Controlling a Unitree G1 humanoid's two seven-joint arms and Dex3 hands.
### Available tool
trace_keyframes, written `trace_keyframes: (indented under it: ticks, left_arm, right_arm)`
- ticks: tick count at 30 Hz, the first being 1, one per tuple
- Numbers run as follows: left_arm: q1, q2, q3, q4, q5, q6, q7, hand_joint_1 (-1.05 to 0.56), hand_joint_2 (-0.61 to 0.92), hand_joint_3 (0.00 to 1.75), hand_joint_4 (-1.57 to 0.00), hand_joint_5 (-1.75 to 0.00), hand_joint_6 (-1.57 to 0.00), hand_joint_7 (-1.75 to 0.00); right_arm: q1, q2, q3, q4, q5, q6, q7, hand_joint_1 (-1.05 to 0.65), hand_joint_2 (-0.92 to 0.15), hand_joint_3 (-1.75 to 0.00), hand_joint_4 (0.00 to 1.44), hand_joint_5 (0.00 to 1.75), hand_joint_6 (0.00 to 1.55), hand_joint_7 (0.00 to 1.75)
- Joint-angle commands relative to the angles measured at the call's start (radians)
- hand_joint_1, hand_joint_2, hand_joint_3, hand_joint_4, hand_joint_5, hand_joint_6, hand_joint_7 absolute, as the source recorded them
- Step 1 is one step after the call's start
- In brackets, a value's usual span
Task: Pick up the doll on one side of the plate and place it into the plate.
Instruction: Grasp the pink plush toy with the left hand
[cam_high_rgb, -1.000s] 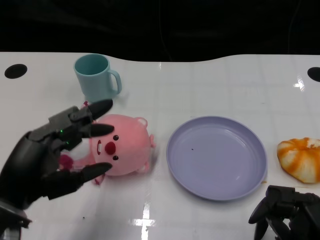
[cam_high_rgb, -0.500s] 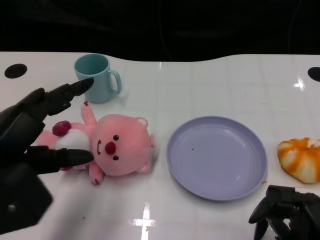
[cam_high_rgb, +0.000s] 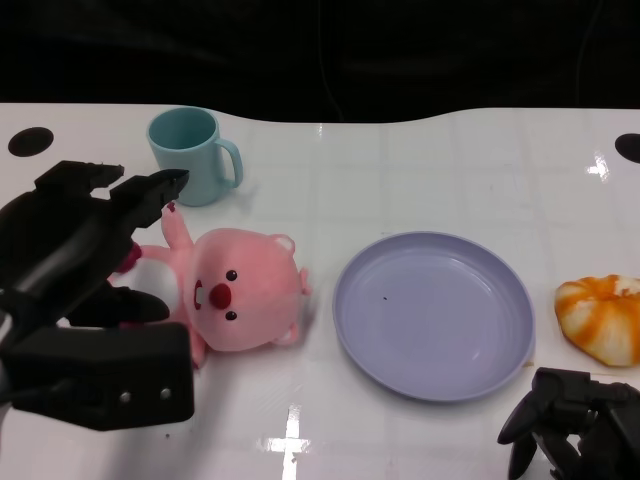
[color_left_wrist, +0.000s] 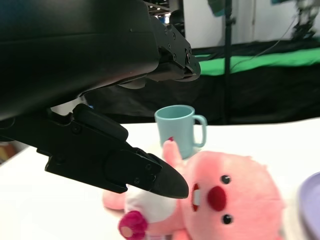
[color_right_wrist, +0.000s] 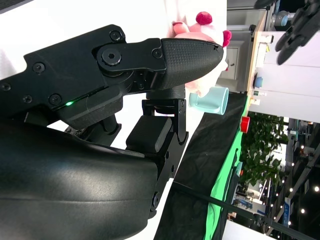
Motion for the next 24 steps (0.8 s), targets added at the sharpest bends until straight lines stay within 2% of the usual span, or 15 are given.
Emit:
trace_keyframes:
  ticks: [1, 11, 24]
  left_arm:
    - [-0.047, 0.013, -0.048, 0.052, 0.047, 0.035, -0.013, -0.71, 0.9, 0.0, -0.01, -0.36, -0.23, 0.0]
    - [-0.168, -0.011, -0.175, 0.279, 0.106, 0.083, 0.028, -0.74, 0.92, 0.02, -0.02, -0.32, -0.21, 0.0]
    - [-0.383, -0.1, -0.32, 0.741, 0.086, 0.083, 0.09, -0.74, 0.92, 0.01, -0.02, -0.24, -0.17, 0.0]
  right_arm:
    - [0.004, -0.009, -0.015, -0.002, 0.012, -0.003, 0.001, -0.98, -0.92, -0.39, 1.02, 1.36, 1.02, 1.04]
    - [0.009, -0.012, -0.015, -0.004, 0.001, -0.009, -0.004, -0.98, -0.92, -0.41, 1.02, 1.36, 1.02, 1.04]
    - [0.023, -0.013, -0.01, -0.03, -0.002, 0.006, -0.012, -0.99, -0.92, -0.41, 1.02, 1.37, 1.01, 1.04]
